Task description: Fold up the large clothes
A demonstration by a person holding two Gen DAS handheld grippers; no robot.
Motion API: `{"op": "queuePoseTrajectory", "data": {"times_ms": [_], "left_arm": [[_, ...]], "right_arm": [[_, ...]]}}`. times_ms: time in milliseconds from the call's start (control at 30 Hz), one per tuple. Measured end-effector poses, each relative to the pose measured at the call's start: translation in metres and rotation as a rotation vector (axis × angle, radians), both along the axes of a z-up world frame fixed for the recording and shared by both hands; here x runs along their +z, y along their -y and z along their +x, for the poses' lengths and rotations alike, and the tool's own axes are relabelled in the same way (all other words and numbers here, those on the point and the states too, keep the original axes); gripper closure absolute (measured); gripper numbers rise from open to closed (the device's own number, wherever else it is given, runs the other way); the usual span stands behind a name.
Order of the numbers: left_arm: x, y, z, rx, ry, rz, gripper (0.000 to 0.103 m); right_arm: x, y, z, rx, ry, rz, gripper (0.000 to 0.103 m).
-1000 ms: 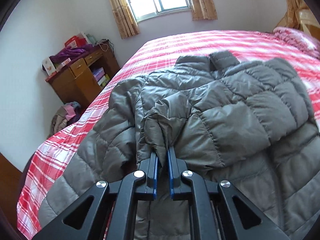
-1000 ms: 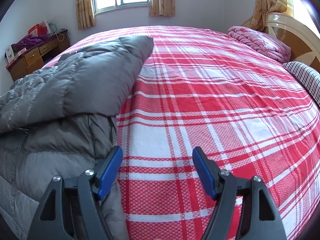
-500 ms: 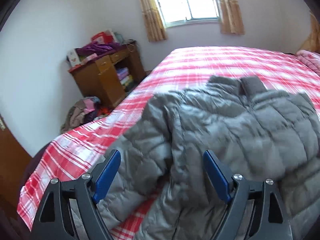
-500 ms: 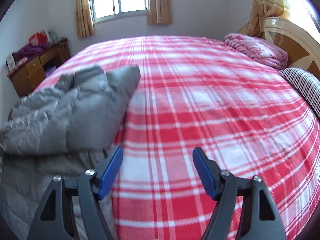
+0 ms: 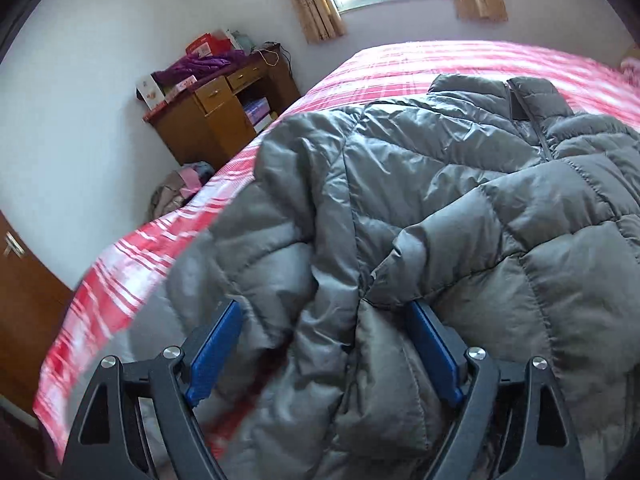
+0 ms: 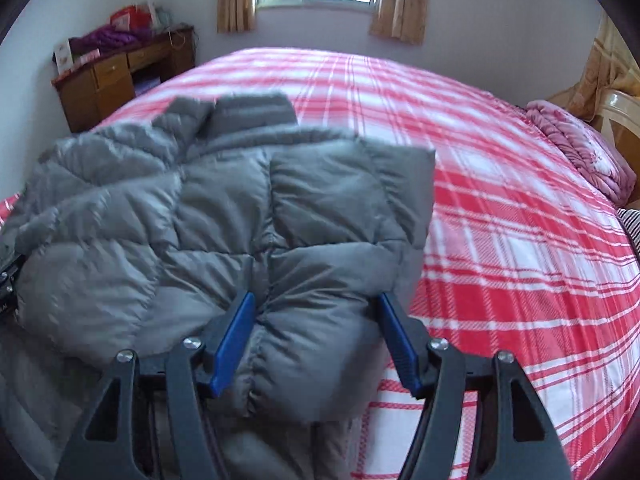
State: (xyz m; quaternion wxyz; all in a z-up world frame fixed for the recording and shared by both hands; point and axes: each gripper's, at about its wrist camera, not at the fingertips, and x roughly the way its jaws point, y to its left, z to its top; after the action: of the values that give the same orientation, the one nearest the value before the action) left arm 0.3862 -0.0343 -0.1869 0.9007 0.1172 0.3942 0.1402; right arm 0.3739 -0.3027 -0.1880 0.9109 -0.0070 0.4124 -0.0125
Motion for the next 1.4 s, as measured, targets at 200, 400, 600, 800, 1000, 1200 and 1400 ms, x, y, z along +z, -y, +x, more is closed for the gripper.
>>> {"op": "queuePoseTrajectory", "data": {"times_ms": [200,400,600,800,1000,1200,1400], "left_arm": [[-0.014,0.000,0.001,-0.023,0.022,-0.012,0.012],[-0.017,-0.005,0.006,-0.011,0.011,-0.052,0.008],[-0.018,-0.003,0.006,-0.006,0.015,-0.033,0.007],[-0.019,-0.003,0.006,-0.006,0.016,-0.030,0.007],[-0.019,0.000,0.006,-0.005,0.017,-0.017,0.007],[0.012,-0.028,-0.001,-0.010,-0.038,-0.160,0.007],[0.075,-0.096,-0.065,-0.015,0.093,-0.099,0.007]], "right_arm": [[-0.020,0.002,0.002,-0.001,-0.017,0.009,0.036],[-0.025,0.000,0.006,-0.014,-0.031,-0.002,0.033],[-0.026,-0.005,0.009,-0.019,-0.035,-0.041,0.033],[-0.027,-0.004,0.009,-0.020,-0.036,-0.038,0.032],[-0.027,-0.003,0.008,-0.021,-0.036,-0.030,0.032],[-0.024,0.000,0.011,-0.015,-0.047,-0.017,0.029],[0.009,0.010,-0.017,-0.038,-0.021,-0.024,0.021]]}}
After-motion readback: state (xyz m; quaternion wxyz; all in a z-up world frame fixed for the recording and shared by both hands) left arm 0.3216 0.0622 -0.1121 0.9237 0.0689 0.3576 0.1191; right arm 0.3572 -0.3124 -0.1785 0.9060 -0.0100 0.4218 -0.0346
